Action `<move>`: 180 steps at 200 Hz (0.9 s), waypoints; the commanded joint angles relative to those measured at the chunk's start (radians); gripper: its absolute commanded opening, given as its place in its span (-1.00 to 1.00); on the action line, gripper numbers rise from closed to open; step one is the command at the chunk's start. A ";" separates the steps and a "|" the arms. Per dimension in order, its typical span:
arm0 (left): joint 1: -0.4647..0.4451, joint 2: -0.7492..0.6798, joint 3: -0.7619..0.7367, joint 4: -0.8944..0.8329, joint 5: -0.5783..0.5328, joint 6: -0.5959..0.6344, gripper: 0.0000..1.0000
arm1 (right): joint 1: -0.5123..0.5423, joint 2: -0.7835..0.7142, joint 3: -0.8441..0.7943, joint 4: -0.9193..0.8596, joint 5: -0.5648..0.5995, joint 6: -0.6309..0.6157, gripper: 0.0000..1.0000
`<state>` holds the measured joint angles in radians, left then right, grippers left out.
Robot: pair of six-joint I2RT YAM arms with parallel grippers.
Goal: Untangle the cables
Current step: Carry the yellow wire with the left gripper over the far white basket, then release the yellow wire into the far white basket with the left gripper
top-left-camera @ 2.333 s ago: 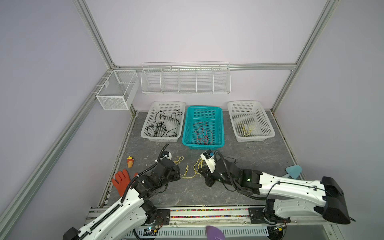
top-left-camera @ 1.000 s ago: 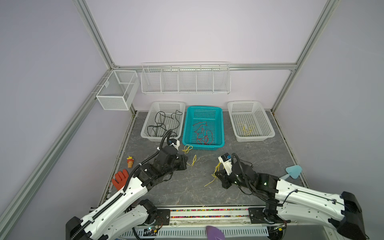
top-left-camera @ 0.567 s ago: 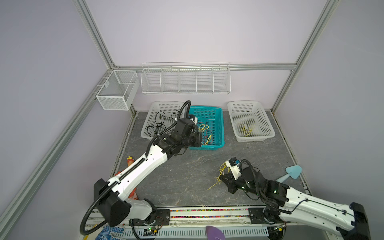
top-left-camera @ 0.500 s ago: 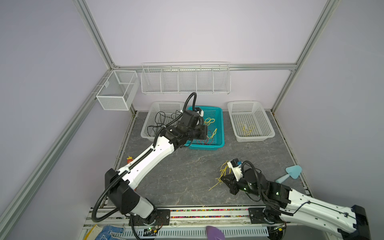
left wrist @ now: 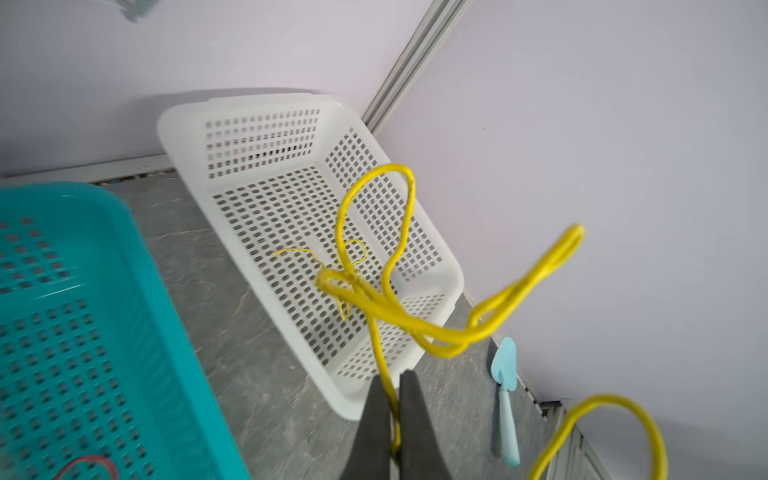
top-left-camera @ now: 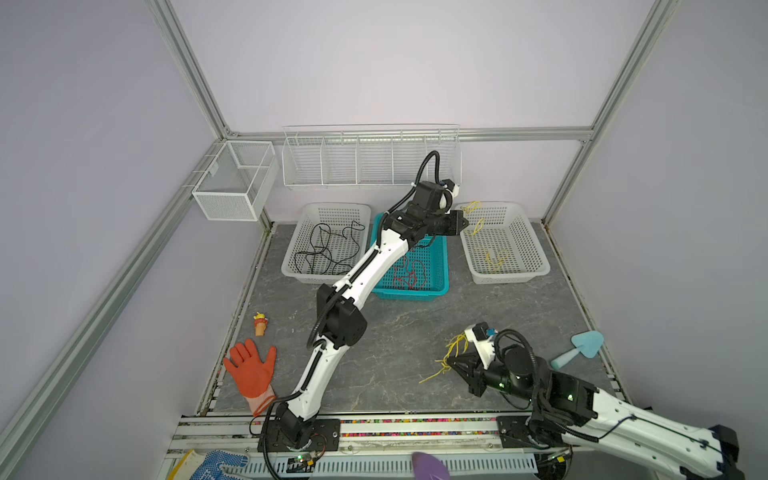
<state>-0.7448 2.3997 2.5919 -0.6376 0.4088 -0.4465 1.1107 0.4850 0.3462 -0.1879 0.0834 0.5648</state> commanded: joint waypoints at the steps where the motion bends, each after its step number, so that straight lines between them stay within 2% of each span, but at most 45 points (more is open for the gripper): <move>1: -0.005 0.083 0.051 0.151 0.123 -0.123 -1.00 | 0.010 -0.036 -0.029 -0.012 -0.020 0.000 -0.87; 43: -0.027 0.218 0.075 0.427 0.115 -0.270 -1.00 | 0.018 -0.080 -0.019 -0.047 -0.030 0.003 -0.87; 62: -0.048 0.278 0.138 0.446 0.056 -0.263 -1.00 | 0.019 -0.092 -0.016 -0.051 -0.041 0.004 -0.87; 91: -0.061 0.331 0.155 0.517 -0.009 -0.295 -1.00 | 0.023 -0.105 -0.014 -0.055 -0.057 0.008 -0.87; 113: -0.066 0.363 0.189 0.471 -0.053 -0.277 -1.00 | 0.027 -0.114 -0.014 -0.054 -0.063 0.009 -0.87; 125: -0.067 0.362 0.192 0.434 -0.071 -0.254 -0.87 | 0.029 -0.117 -0.008 -0.062 -0.066 0.006 -0.87; 141: -0.066 0.347 0.192 0.384 -0.095 -0.219 -0.54 | 0.033 -0.124 -0.002 -0.074 -0.066 0.004 -0.87; 164: -0.063 0.335 0.202 0.321 -0.109 -0.202 -0.45 | 0.034 -0.135 0.002 -0.080 -0.062 0.003 -0.87; 180: -0.064 0.327 0.206 0.264 -0.112 -0.190 -0.23 | 0.036 -0.141 0.001 -0.082 -0.063 0.003 -0.87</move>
<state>-0.8131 2.7529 2.7583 -0.2726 0.3321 -0.6708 1.1366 0.3622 0.3283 -0.2691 0.0284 0.5682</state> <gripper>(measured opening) 0.328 0.066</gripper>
